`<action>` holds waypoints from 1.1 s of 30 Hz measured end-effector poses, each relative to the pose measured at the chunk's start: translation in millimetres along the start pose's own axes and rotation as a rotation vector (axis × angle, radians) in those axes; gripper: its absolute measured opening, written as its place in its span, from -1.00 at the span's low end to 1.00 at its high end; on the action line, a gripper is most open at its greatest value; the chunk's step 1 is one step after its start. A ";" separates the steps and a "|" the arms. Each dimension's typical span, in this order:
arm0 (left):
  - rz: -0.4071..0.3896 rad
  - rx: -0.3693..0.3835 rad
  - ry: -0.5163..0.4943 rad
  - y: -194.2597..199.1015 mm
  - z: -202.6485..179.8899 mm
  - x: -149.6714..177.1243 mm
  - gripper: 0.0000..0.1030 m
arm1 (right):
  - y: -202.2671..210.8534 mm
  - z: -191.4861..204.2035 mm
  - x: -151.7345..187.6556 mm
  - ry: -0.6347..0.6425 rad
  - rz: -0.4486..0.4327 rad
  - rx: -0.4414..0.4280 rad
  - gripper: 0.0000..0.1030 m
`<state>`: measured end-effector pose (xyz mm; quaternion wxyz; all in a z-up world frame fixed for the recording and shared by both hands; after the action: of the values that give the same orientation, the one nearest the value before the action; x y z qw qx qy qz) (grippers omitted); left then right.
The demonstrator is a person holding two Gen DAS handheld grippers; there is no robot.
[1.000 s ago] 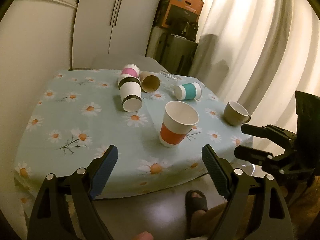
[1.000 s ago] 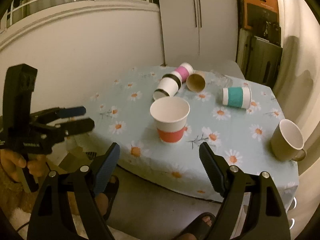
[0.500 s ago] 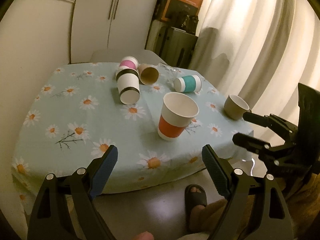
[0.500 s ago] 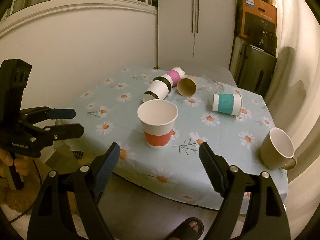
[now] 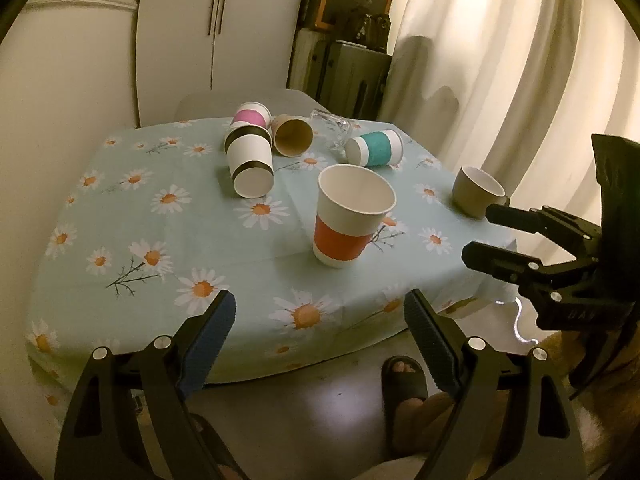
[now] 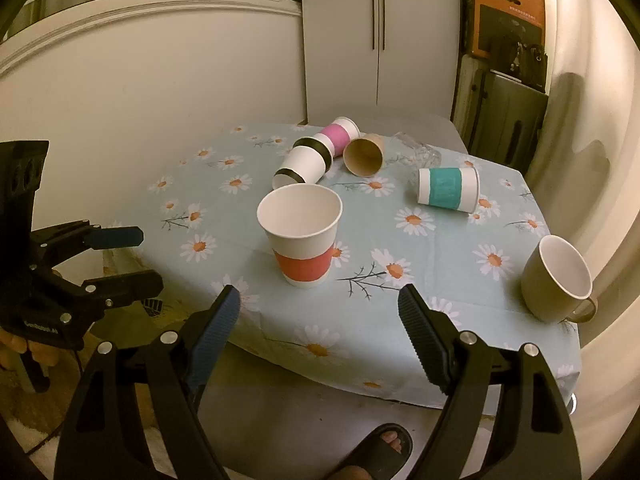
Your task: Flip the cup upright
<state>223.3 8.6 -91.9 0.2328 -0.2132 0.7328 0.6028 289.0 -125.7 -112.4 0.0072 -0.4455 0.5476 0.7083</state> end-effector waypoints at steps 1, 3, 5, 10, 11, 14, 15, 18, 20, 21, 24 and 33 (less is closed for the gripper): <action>0.000 -0.003 -0.001 0.0 0.1 0.2 0.63 | 0.0 -0.5 -0.3 -0.003 -0.002 -0.002 0.57; 0.000 -0.009 -0.005 -0.3 -0.2 1.1 0.63 | -1.5 -0.5 0.3 -0.007 0.004 -0.006 0.57; 0.000 -0.006 -0.005 -0.6 -0.6 1.4 0.63 | -1.6 -0.5 0.7 -0.004 0.005 -0.002 0.57; 0.003 -0.014 -0.007 -0.9 -1.0 2.3 0.63 | -2.0 -0.8 0.5 -0.008 0.006 -0.001 0.57; 0.003 -0.014 -0.007 -1.1 -0.9 2.4 0.63 | -1.2 -1.2 0.9 -0.007 0.005 0.001 0.57; 0.004 -0.017 -0.010 -1.3 -0.7 2.7 0.63 | -1.5 -1.0 1.1 -0.006 0.007 -0.001 0.57; 0.005 -0.014 -0.012 -1.6 -1.1 3.0 0.63 | -2.5 -1.6 1.2 -0.005 0.009 0.004 0.57; 0.009 -0.002 -0.015 -2.1 -2.1 3.4 0.63 | -3.1 -3.3 2.4 -0.006 0.014 0.007 0.57; 0.005 -0.003 -0.021 -1.0 -1.7 3.1 0.63 | -3.0 -3.7 2.5 -0.007 0.013 0.006 0.57; 0.005 -0.004 -0.022 -0.8 -1.5 3.1 0.63 | -3.5 -4.4 2.8 -0.007 0.015 0.006 0.57; 0.002 -0.001 -0.019 -0.3 -1.1 3.4 0.63 | -3.0 -3.7 2.7 -0.005 0.014 0.007 0.57; 0.002 -0.001 -0.017 -0.4 -0.7 2.3 0.63 | -3.3 -4.1 3.1 -0.005 0.015 0.008 0.57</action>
<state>221.6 7.7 -93.5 0.2381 -0.2074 0.7309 0.6051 291.3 -129.1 -116.9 0.0050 -0.4396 0.5536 0.7072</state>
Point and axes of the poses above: each gripper's, at about its wrist camera, not at the fingertips, and y roughly against the way its jaws point, z to its left, x to its underside, the point moved 9 cm from there along -y, roughly the way its jaws point, and after that the axes turned 9 degrees about z, right-handed, at the moved point
